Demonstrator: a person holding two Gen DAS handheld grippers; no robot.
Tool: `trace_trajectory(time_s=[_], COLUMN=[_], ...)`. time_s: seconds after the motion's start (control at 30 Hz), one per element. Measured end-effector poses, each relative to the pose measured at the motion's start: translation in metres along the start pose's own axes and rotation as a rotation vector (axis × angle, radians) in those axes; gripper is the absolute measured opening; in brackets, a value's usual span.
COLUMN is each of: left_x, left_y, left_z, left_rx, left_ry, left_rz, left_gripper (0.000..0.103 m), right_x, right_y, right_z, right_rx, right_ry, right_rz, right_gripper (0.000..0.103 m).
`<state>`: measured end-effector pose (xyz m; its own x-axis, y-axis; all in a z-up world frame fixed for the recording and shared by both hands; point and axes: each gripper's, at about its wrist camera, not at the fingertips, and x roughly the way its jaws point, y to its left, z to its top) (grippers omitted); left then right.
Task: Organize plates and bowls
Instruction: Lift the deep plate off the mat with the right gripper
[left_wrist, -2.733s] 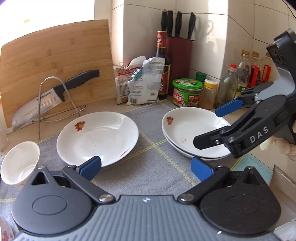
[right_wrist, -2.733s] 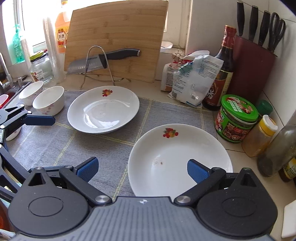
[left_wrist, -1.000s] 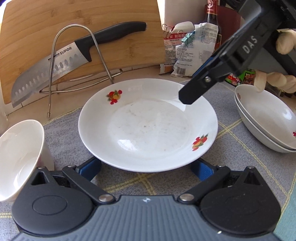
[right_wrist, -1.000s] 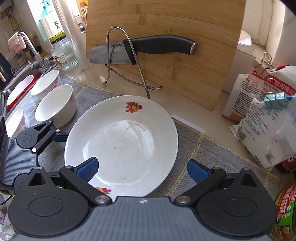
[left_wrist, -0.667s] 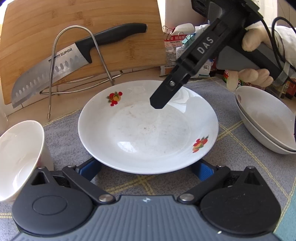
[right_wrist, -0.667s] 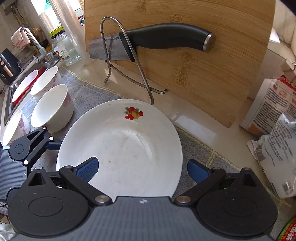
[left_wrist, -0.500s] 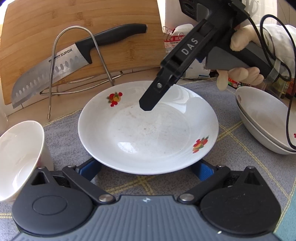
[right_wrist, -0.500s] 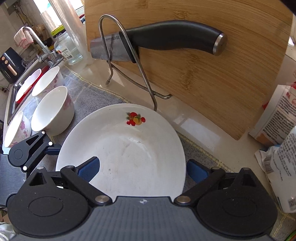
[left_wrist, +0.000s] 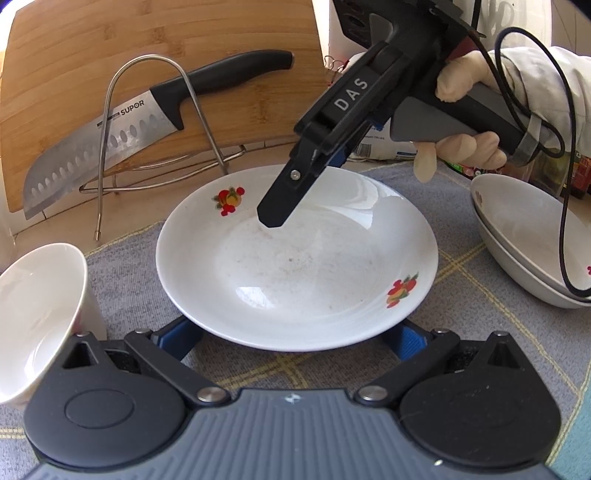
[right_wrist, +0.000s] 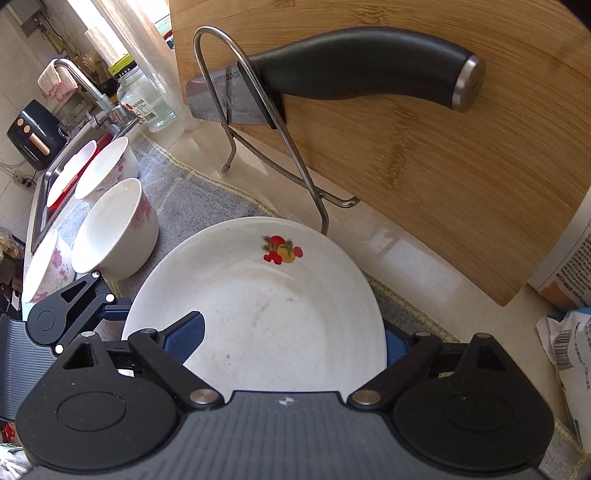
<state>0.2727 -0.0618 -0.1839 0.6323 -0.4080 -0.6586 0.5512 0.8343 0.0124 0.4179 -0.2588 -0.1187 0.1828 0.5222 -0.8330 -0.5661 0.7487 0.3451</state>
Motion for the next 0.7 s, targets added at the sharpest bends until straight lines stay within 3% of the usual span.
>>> trace_trajectory(time_s=[0.7], left_x=[-0.0009], left_y=[-0.0051], left_z=[0.0034], left_rx=[0.026], left_ry=[0.001], left_rz=[0.009], left_gripper=[0.103], right_x=[0.0023], right_y=[0.0055], right_z=[0.0018], right_rx=[-0.006], right_ry=[0.019], right_rz=[0.000], right_gripper=[0.099])
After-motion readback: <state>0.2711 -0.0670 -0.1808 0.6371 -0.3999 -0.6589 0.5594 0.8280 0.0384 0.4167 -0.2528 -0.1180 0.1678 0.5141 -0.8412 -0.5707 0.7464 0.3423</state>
